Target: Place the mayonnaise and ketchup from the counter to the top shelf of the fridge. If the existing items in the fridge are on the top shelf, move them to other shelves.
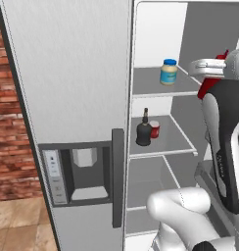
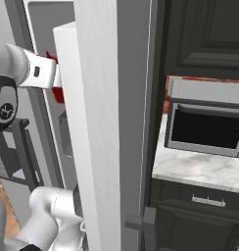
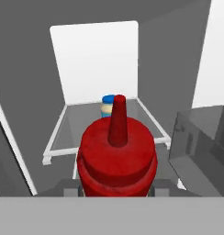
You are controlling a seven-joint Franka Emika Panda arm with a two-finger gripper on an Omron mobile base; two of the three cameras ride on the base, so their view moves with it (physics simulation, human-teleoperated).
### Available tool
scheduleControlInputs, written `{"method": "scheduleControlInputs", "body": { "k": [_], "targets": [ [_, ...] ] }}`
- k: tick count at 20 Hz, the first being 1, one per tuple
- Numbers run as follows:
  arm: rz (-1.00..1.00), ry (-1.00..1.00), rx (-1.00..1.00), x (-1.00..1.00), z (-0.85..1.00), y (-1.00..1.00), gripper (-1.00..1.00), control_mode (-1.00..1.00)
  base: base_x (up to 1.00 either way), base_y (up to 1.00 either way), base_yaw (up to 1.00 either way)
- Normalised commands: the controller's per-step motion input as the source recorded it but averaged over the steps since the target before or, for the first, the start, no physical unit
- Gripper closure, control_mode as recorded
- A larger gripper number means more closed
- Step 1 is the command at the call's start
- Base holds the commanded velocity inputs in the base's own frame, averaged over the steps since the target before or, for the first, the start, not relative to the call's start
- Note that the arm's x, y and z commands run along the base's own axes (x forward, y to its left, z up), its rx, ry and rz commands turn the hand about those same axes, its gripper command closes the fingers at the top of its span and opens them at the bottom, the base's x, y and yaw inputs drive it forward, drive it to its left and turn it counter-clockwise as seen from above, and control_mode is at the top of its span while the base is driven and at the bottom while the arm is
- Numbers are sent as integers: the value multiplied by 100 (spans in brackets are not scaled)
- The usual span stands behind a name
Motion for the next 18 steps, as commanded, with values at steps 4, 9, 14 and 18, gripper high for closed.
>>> {"method": "scheduleControlInputs", "body": {
  "k": [4,9,14,18],
  "targets": [
    [2,2,-2,98,-3,0,100,-100,0,0,0],
    [0,2,0,82,-20,0,100,-100,0,0,0],
    [0,0,0,86,-18,0,100,-100,0,0,0],
    [1,1,0,79,-13,0,100,-100,0,0,0]
  ]
}}
